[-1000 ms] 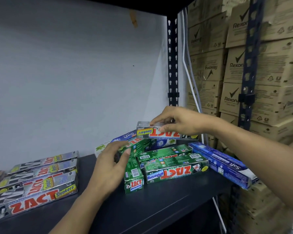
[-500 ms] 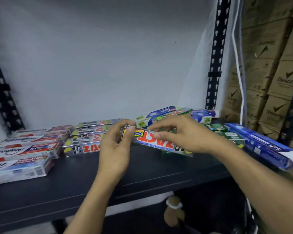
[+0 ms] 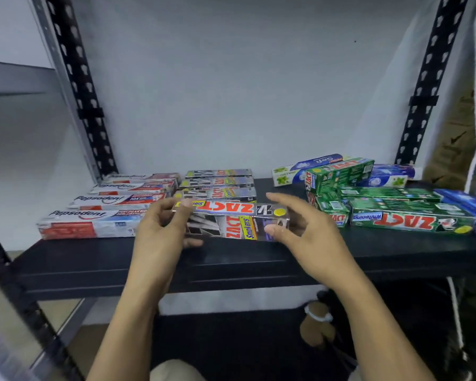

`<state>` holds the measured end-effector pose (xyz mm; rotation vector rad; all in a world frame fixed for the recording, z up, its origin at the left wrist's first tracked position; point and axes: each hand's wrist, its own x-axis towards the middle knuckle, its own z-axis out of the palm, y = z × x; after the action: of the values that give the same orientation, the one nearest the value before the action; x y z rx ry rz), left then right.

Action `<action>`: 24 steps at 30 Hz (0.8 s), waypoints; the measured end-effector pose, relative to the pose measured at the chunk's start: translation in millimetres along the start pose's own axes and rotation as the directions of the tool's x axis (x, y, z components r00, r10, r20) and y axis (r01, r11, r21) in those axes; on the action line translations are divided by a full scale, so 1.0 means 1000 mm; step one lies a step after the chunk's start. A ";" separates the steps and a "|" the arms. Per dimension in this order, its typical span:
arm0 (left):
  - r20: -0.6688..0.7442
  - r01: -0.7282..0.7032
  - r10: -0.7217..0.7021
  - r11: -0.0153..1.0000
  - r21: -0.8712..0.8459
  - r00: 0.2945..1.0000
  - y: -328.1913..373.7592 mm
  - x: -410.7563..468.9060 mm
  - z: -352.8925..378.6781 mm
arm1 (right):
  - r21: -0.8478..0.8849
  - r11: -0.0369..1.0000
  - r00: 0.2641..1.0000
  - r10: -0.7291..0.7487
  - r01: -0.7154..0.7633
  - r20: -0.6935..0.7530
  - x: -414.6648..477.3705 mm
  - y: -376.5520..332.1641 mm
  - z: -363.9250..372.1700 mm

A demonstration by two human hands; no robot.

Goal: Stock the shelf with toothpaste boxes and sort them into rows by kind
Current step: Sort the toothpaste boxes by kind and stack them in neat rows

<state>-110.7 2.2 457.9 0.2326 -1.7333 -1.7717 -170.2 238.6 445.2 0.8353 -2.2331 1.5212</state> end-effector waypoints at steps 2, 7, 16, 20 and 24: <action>0.023 -0.008 0.006 0.993 0.115 1.000 0.001 -0.001 0.000 | 0.026 0.998 0.995 0.058 -0.056 -0.077 0.001 0.003 0.000; 0.051 -0.132 0.122 0.895 0.426 0.991 -0.007 -0.011 0.004 | -0.027 0.990 0.974 0.132 -0.140 -0.186 0.001 0.009 0.001; -0.023 -0.131 0.166 0.849 0.512 0.986 -0.006 -0.011 0.012 | -0.291 0.930 0.937 0.124 -0.225 -0.327 0.003 0.002 0.010; 0.019 -0.134 0.151 0.801 0.583 0.988 -0.003 -0.008 0.012 | -0.282 0.927 0.930 0.145 -0.247 -0.338 0.005 -0.001 0.010; 0.079 -0.159 0.141 0.759 0.631 0.987 0.000 -0.003 0.009 | -0.234 0.945 0.961 0.183 -0.230 -0.207 -0.001 -0.003 0.005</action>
<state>-113.7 11.6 458.4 0.3415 -2.2591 -1.0142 -166.9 233.6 444.6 0.3780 -2.3690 1.2935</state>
